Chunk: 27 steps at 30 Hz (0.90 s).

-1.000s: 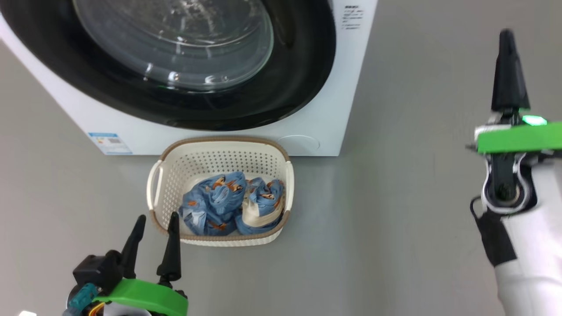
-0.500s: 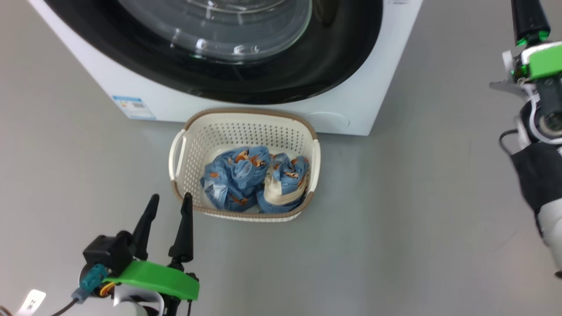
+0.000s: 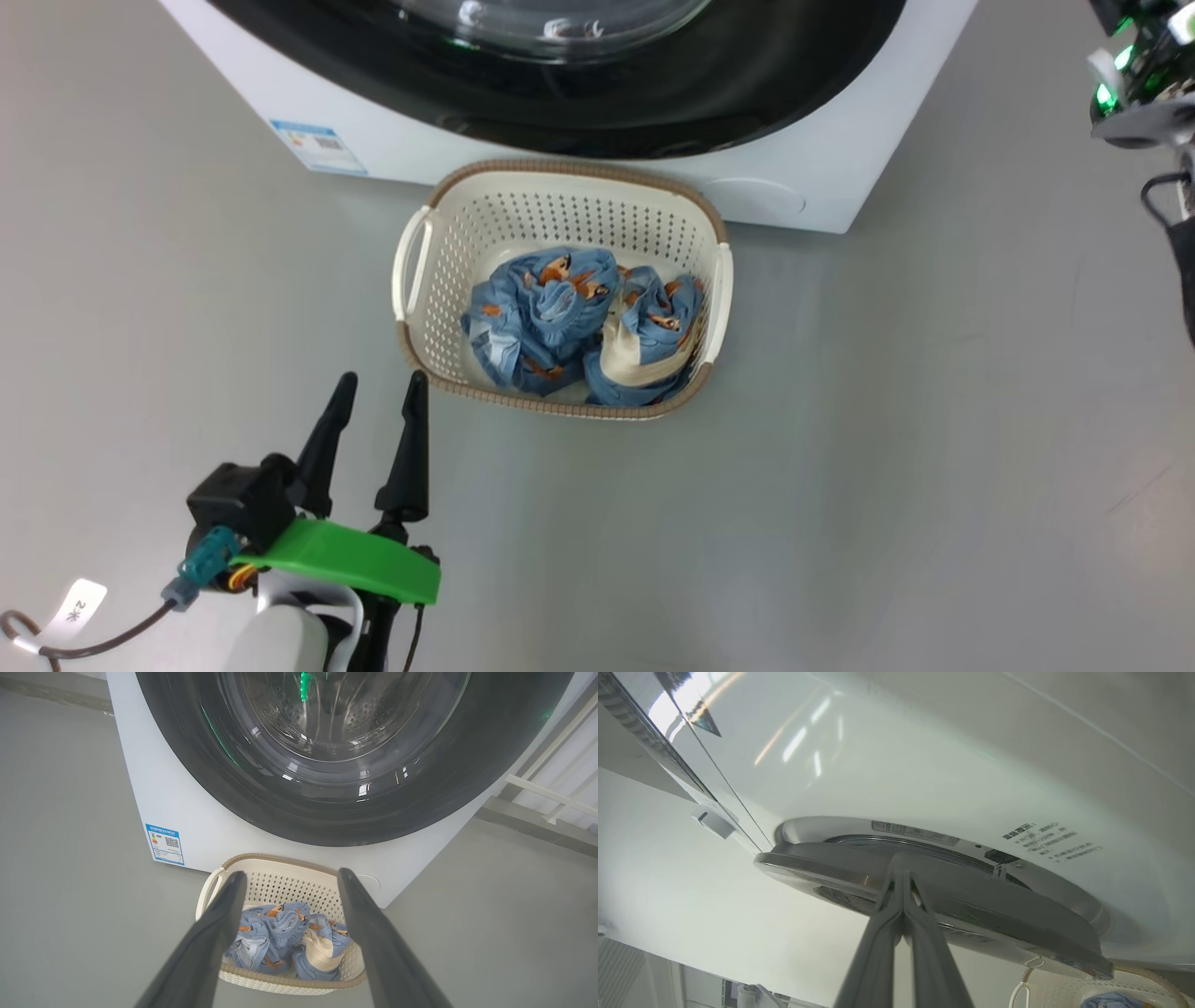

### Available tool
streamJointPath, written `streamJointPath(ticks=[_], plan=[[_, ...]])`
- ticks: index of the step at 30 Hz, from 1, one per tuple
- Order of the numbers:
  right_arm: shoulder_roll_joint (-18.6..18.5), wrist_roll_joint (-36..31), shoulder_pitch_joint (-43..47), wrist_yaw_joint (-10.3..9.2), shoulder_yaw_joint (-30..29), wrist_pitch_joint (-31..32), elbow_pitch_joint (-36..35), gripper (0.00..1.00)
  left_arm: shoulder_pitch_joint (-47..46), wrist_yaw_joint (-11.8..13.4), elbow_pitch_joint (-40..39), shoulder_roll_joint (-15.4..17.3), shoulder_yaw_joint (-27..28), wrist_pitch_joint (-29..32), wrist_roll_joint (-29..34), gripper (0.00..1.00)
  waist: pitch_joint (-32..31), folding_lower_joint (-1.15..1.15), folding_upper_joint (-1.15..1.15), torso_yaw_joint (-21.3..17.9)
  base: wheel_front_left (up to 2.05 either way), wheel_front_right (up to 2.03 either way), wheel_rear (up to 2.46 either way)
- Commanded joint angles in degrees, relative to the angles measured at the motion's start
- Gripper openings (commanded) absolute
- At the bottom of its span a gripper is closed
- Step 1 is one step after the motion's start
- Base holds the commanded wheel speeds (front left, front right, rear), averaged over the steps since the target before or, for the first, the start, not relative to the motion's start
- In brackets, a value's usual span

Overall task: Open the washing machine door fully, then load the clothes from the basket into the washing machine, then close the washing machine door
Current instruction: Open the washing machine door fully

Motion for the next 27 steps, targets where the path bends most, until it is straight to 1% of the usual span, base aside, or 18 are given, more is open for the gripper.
streamJointPath(ticks=[1, 4, 8, 18, 27], plan=[[0.0, 1.4, -1.3, 0.09, -0.2, 1.4, -0.5, 0.0, -1.4, -0.2, -1.4, 0.9, 1.5, -0.4, -0.5, 1.0, 1.2, 0.0, 0.0, 0.8, 0.0, 0.0, 0.0], [-0.2, 1.3, -3.2, 0.09, -0.1, 3.7, 0.8, 0.0, -1.8, -0.2, -1.7, 0.8, 1.1, -0.4, -0.8, 1.0, 2.2, 0.0, 0.0, 1.1, 0.0, 0.0, 0.0], [-0.2, 0.5, -5.4, 0.09, 0.0, 5.4, 1.6, 0.0, -2.6, -0.2, -2.1, 0.8, 0.8, -0.4, -1.1, 1.0, 3.9, 0.0, 0.0, 1.6, 0.0, 0.0, 0.0], [-0.1, -1.7, -10.4, 0.09, 0.6, 7.8, 2.9, 0.0, -5.2, -0.2, -3.2, 0.7, 0.1, -0.4, -1.9, 1.0, 8.0, 0.0, 0.0, 2.9, 0.0, 0.0, 0.0], [0.4, -3.8, -12.6, 0.09, 2.1, 8.4, 3.8, 0.0, -6.7, -0.2, -3.5, 0.7, -0.4, -0.4, -3.2, 1.0, 9.6, 0.0, 0.0, 3.5, 0.0, 0.0, 0.0]])
